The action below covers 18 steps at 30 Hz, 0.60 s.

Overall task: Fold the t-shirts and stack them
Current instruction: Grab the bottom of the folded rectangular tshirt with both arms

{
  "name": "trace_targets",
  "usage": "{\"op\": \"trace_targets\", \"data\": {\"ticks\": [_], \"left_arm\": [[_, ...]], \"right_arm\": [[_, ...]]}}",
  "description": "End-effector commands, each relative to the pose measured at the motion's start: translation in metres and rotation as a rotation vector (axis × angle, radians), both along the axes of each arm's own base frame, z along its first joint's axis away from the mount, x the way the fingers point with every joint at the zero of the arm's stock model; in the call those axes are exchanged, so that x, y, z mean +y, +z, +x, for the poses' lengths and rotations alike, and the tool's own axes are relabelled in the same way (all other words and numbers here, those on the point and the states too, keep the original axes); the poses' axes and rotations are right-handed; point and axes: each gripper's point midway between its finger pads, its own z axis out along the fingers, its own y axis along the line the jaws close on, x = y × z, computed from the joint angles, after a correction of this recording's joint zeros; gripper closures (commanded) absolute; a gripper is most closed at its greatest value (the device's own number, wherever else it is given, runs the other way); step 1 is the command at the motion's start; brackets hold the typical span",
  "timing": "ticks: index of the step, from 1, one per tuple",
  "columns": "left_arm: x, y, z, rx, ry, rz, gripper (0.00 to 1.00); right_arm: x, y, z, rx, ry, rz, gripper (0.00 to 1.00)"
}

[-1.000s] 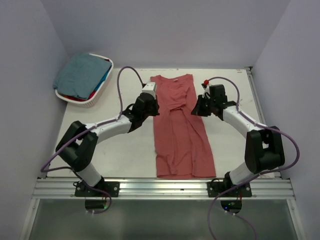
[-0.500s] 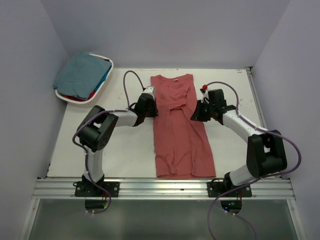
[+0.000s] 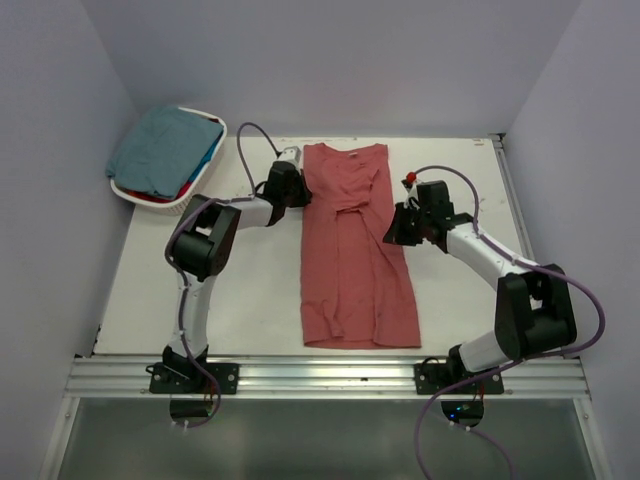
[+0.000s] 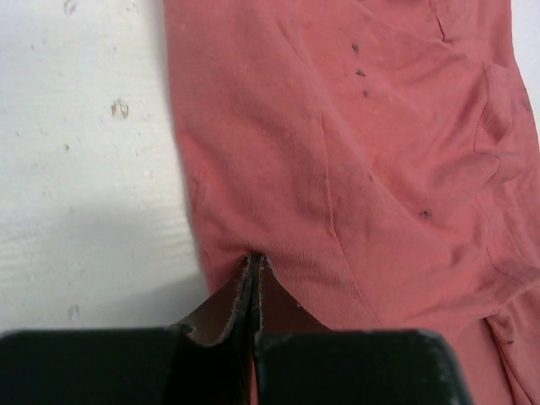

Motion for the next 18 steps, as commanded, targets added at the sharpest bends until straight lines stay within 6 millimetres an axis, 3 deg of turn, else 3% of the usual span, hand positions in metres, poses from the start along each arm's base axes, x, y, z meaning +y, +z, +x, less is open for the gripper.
{"op": "trace_targets", "data": {"ticks": [1, 4, 6, 7, 8, 9, 10, 11, 13, 15, 16, 18], "left_arm": [[0.002, 0.005, 0.023, -0.03, -0.018, -0.039, 1.0], [0.004, 0.025, 0.031, -0.079, -0.033, -0.067, 1.0], [0.004, 0.035, 0.026, -0.093, -0.048, -0.071, 1.0], [0.004, 0.064, 0.023, -0.139, -0.056, -0.088, 1.0], [0.005, 0.079, 0.019, -0.166, -0.058, -0.098, 1.0], [0.011, 0.077, 0.006, -0.148, -0.056, -0.091, 1.0], [0.018, 0.109, -0.004, -0.18, -0.037, -0.096, 0.95], [0.023, 0.116, -0.015, -0.169, -0.03, -0.096, 0.86], [0.037, 0.134, -0.052, -0.149, -0.02, -0.103, 0.67], [0.05, 0.107, -0.099, -0.025, -0.025, -0.081, 0.51], [0.051, 0.123, -0.123, -0.02, -0.053, -0.105, 0.49], [0.052, 0.12, -0.17, 0.024, -0.108, -0.123, 0.44]], "right_arm": [[0.002, 0.002, 0.004, -0.027, -0.012, 0.01, 1.0], [0.0, 0.002, 0.005, -0.042, -0.024, 0.006, 1.0], [-0.002, 0.002, 0.005, -0.05, -0.028, 0.002, 1.0], [-0.002, 0.003, 0.005, -0.057, -0.028, 0.004, 1.0], [-0.002, 0.003, 0.005, -0.058, -0.03, 0.001, 1.0], [-0.003, 0.004, 0.004, -0.059, -0.032, -0.003, 1.0], [-0.005, 0.006, 0.002, -0.059, -0.035, -0.004, 1.0], [-0.005, 0.008, 0.0, -0.062, -0.032, -0.006, 0.99], [-0.013, 0.017, -0.003, -0.087, -0.056, -0.032, 0.67], [-0.017, 0.019, -0.013, -0.084, -0.071, -0.035, 0.58], [-0.017, 0.03, -0.018, -0.108, -0.076, -0.019, 0.55], [-0.02, 0.031, -0.03, -0.094, -0.089, -0.013, 0.45]]}}
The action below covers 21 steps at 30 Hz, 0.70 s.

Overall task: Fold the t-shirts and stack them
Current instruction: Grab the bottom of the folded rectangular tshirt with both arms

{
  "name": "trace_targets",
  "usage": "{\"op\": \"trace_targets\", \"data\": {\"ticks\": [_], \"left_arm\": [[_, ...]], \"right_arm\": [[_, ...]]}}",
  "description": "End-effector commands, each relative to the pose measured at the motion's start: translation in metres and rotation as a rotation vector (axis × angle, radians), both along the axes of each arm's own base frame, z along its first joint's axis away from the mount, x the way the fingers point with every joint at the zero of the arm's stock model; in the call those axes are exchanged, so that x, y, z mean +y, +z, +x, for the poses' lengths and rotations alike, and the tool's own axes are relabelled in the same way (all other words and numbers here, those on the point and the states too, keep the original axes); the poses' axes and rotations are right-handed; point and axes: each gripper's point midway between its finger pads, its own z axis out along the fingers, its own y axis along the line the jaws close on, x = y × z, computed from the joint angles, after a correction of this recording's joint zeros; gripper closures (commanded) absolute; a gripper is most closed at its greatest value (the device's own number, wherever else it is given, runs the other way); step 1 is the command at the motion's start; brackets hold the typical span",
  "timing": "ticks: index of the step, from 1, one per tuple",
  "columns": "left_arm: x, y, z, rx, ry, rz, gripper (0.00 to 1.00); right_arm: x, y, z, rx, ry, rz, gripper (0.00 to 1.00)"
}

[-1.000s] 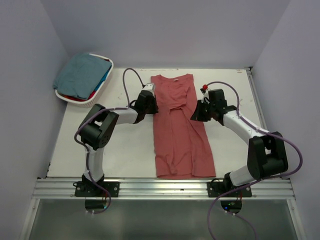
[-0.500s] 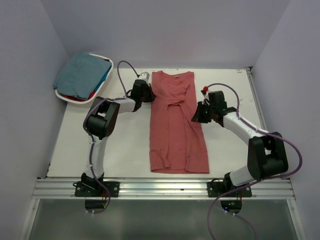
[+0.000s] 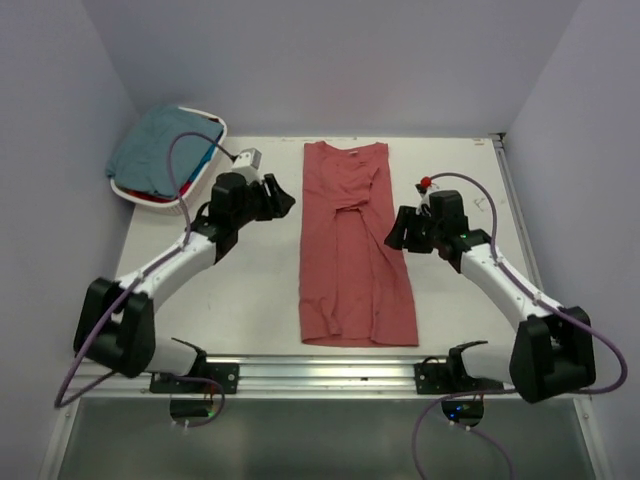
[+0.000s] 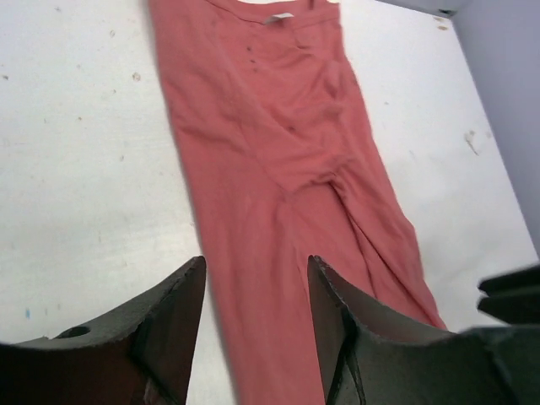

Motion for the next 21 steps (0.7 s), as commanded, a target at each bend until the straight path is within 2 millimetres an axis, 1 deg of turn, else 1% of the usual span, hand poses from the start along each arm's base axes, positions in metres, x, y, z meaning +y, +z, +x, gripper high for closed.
{"op": "trace_targets", "data": {"ticks": [1, 2, 3, 4, 5, 6, 7, 8, 10, 11, 12, 13, 14, 16, 18, 21], "left_arm": [[0.008, -0.029, -0.085, 0.189, -0.081, 0.021, 0.43], [0.004, -0.043, -0.109, 0.236, -0.111, 0.042, 0.41], [0.0, -0.044, -0.126, 0.262, -0.135, 0.04, 0.4], [-0.001, -0.045, -0.147, 0.296, -0.158, 0.039, 0.4], [-0.008, -0.059, -0.172, 0.345, -0.203, 0.043, 0.39], [-0.017, -0.056, -0.19, 0.379, -0.242, -0.008, 0.39], [-0.02, -0.062, -0.203, 0.41, -0.258, -0.027, 0.39], [-0.024, -0.075, -0.223, 0.456, -0.294, -0.029, 0.39], [-0.027, -0.08, -0.241, 0.498, -0.309, -0.046, 0.39], [-0.027, -0.09, -0.254, 0.527, -0.328, -0.03, 0.39], [-0.027, -0.092, -0.259, 0.543, -0.327, -0.031, 0.39], [-0.027, -0.094, -0.263, 0.549, -0.333, -0.039, 0.39], [-0.027, -0.101, -0.272, 0.572, -0.347, -0.037, 0.39], [-0.028, -0.105, -0.28, 0.601, -0.361, -0.037, 0.39], [-0.028, -0.111, -0.287, 0.622, -0.375, -0.015, 0.39], [-0.028, -0.118, -0.292, 0.648, -0.381, 0.003, 0.39]], "right_arm": [[-0.01, 0.018, -0.022, -0.025, -0.037, -0.007, 0.43], [-0.014, 0.014, -0.03, -0.009, -0.043, -0.019, 0.38], [-0.016, 0.012, -0.037, 0.003, -0.046, -0.026, 0.31], [-0.019, 0.006, -0.049, 0.042, -0.047, -0.036, 0.31], [-0.02, 0.003, -0.06, 0.061, -0.054, -0.025, 0.31], [-0.02, -0.002, -0.069, 0.091, -0.06, -0.01, 0.35], [-0.018, -0.006, -0.079, 0.127, -0.061, 0.005, 0.39], [-0.015, -0.015, -0.093, 0.175, -0.072, 0.042, 0.41], [-0.014, -0.022, -0.11, 0.225, -0.083, 0.06, 0.43], [-0.017, -0.03, -0.118, 0.253, -0.101, 0.051, 0.42], [-0.018, -0.029, -0.122, 0.254, -0.108, 0.052, 0.41], [-0.02, -0.032, -0.129, 0.276, -0.116, 0.048, 0.4], [-0.02, -0.038, -0.136, 0.304, -0.124, 0.05, 0.4], [-0.019, -0.042, -0.147, 0.343, -0.124, 0.062, 0.41], [-0.018, -0.051, -0.158, 0.391, -0.136, 0.071, 0.42], [-0.025, -0.059, -0.171, 0.432, -0.164, 0.045, 0.43]]}}
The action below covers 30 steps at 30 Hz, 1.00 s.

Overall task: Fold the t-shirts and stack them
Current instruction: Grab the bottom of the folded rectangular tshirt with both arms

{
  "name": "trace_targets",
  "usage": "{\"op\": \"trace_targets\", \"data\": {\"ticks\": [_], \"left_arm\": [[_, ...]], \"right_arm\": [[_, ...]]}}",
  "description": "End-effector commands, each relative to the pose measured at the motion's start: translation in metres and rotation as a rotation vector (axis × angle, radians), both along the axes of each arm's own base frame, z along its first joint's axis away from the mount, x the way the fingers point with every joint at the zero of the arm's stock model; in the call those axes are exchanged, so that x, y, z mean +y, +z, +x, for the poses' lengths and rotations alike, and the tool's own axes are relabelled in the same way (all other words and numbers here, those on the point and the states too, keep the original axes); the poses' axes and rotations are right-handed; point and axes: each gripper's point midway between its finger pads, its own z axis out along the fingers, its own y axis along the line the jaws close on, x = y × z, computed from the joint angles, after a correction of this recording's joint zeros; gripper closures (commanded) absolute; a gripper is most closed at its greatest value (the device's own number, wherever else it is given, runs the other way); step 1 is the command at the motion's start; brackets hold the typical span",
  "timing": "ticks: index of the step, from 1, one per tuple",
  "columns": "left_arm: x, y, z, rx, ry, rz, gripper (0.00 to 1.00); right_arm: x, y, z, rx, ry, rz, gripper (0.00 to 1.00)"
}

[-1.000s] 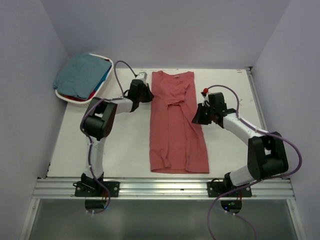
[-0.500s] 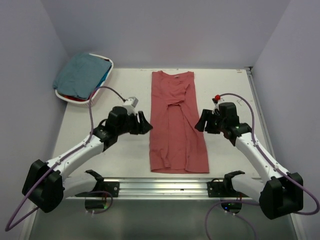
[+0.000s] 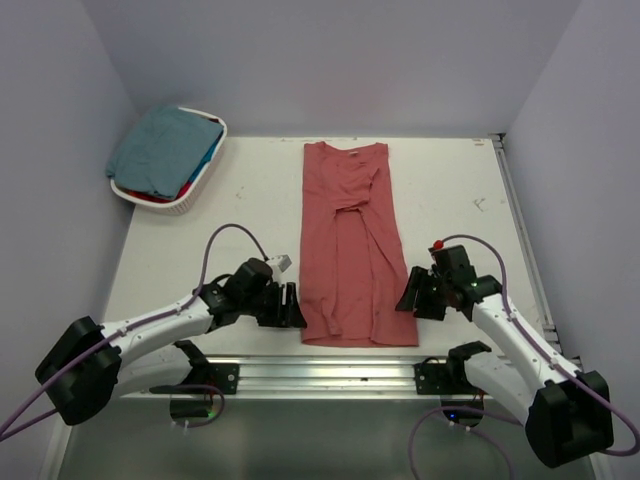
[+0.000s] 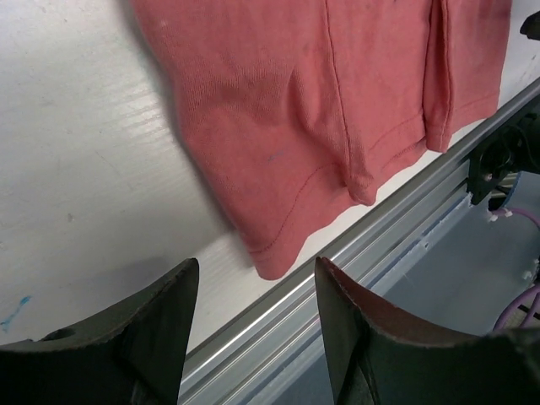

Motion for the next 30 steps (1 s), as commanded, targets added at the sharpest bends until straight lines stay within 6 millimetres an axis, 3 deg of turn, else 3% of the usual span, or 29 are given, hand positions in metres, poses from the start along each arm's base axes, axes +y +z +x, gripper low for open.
{"op": "trace_targets", "data": {"ticks": [1, 14, 24, 26, 29, 30], "left_arm": [[-0.005, -0.004, -0.011, 0.05, -0.014, -0.013, 0.39], [-0.001, -0.031, -0.02, 0.098, 0.03, 0.061, 0.4], [-0.004, -0.046, -0.017, 0.117, 0.033, 0.118, 0.43], [-0.002, -0.049, -0.02, 0.124, 0.031, 0.131, 0.44], [0.002, -0.053, -0.022, 0.128, 0.044, 0.15, 0.48], [0.001, -0.053, -0.022, 0.123, 0.044, 0.144, 0.51]], "right_arm": [[0.0, -0.006, -0.023, 0.084, -0.032, 0.009, 0.44], [-0.034, -0.014, -0.054, 0.19, -0.17, -0.154, 0.4], [-0.023, -0.044, -0.064, 0.246, -0.17, -0.096, 0.47], [-0.021, -0.045, -0.066, 0.251, -0.167, -0.081, 0.51], [-0.018, -0.047, -0.068, 0.25, -0.165, -0.058, 0.67], [-0.017, -0.047, -0.068, 0.248, -0.164, -0.052, 0.77]]}}
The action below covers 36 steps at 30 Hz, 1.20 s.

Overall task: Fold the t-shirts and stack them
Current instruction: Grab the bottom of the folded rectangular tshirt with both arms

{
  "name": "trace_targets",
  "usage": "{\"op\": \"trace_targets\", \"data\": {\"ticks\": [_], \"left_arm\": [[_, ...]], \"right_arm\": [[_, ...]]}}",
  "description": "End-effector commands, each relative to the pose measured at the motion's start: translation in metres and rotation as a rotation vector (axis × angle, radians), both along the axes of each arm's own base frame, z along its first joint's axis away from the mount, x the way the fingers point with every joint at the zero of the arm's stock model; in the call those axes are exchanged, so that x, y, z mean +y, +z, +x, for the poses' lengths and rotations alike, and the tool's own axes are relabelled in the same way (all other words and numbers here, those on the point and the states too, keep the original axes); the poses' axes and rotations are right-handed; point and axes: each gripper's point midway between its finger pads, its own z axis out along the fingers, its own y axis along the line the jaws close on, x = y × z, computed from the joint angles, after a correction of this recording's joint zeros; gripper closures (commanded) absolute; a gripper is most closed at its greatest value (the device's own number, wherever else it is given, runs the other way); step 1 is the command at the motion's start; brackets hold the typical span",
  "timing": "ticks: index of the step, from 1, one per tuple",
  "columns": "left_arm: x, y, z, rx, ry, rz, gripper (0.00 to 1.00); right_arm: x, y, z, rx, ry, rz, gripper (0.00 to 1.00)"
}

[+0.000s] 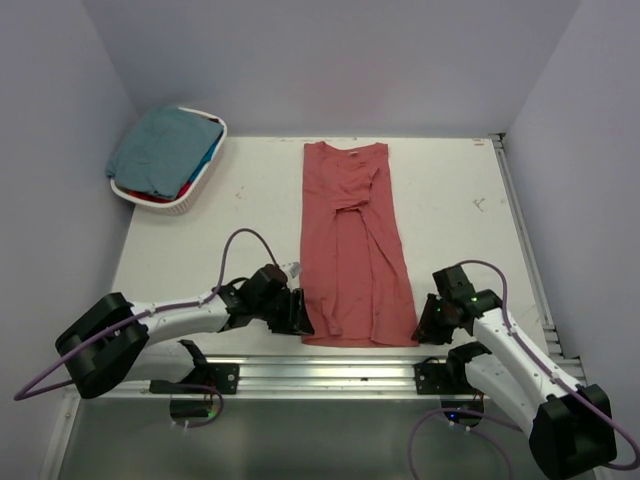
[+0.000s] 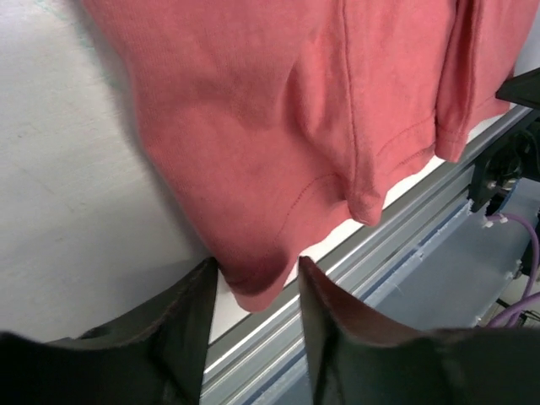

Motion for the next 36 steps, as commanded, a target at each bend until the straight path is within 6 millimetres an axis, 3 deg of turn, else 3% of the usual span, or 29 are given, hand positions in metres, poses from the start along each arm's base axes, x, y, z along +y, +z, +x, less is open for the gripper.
{"op": "trace_targets", "data": {"ticks": [1, 4, 5, 9, 14, 21, 29, 36], "left_arm": [[0.027, -0.031, -0.01, 0.031, 0.035, 0.139, 0.55], [0.027, -0.037, -0.013, 0.043, 0.032, 0.137, 0.71], [0.028, -0.039, -0.014, 0.049, 0.032, 0.143, 0.8], [0.026, -0.04, -0.018, 0.051, 0.02, 0.14, 0.99], [0.017, -0.026, -0.013, 0.015, 0.02, 0.101, 1.0], [0.015, 0.019, 0.016, -0.155, 0.082, 0.076, 1.0], [0.013, 0.052, 0.048, -0.311, 0.169, 0.051, 1.0], [0.011, 0.085, 0.092, -0.524, 0.242, 0.065, 1.0]], "right_arm": [[0.013, -0.007, -0.003, 0.002, -0.01, 0.074, 0.79], [0.016, -0.008, -0.007, 0.013, -0.013, 0.097, 0.87], [0.016, -0.008, -0.008, 0.011, -0.012, 0.102, 0.89], [0.017, -0.002, -0.007, -0.014, -0.01, 0.111, 1.0], [0.019, 0.013, 0.003, -0.073, -0.005, 0.126, 1.0], [0.025, 0.035, 0.024, -0.177, 0.026, 0.148, 1.0], [0.041, 0.062, 0.064, -0.322, 0.067, 0.2, 1.0], [0.043, 0.09, 0.109, -0.476, 0.086, 0.168, 1.0]]}}
